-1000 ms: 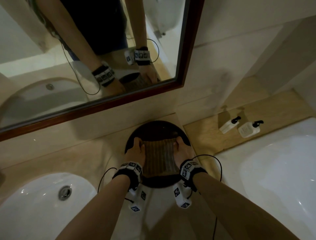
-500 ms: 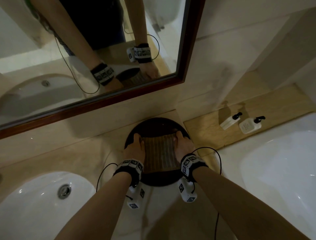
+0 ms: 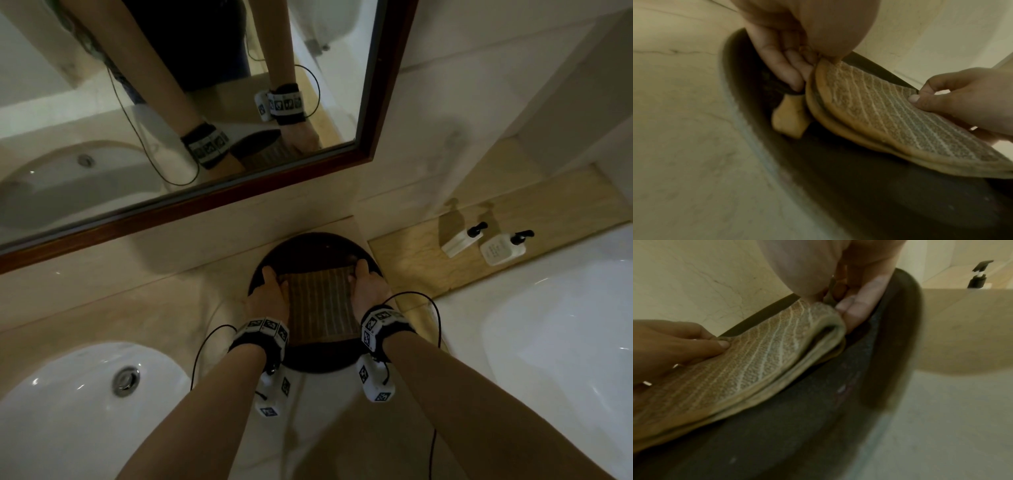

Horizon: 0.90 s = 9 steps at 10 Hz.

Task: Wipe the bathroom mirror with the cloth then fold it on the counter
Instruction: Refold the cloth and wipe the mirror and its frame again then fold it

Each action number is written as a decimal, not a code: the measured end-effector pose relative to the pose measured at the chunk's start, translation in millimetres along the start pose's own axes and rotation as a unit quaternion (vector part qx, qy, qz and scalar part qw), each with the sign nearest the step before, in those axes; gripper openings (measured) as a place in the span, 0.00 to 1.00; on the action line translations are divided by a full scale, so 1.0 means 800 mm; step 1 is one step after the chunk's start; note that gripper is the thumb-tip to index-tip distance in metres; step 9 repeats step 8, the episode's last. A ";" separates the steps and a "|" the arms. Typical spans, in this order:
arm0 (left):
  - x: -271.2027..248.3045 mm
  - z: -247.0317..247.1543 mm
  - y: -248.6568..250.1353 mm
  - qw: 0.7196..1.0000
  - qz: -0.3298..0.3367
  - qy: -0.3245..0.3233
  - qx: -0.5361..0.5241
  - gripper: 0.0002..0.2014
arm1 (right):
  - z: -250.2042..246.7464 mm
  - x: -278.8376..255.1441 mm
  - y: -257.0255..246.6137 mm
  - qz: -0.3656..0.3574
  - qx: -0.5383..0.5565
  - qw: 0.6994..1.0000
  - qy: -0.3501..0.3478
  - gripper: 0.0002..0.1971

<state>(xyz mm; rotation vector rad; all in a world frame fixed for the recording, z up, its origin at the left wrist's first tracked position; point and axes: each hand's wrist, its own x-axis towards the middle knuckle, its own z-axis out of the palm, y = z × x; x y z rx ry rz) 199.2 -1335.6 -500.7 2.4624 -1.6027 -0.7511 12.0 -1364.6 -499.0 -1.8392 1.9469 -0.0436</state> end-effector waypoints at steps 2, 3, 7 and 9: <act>0.000 -0.001 0.007 0.999 -0.045 -0.008 0.013 0.21 | 0.007 0.002 0.001 0.012 -0.022 1.000 0.000 0.12; 0.002 -0.005 0.007 0.998 -0.053 -0.023 0.008 0.20 | 0.007 0.007 0.000 0.023 -0.013 1.000 -0.001 0.12; -0.004 -0.060 0.002 0.960 -0.157 -0.087 -0.216 0.23 | -0.035 -0.015 -0.002 0.141 0.241 0.954 -0.108 0.17; -0.024 -0.090 0.021 0.839 -0.222 -0.160 -0.470 0.27 | -0.066 -0.022 -0.014 0.226 0.521 0.810 -0.150 0.19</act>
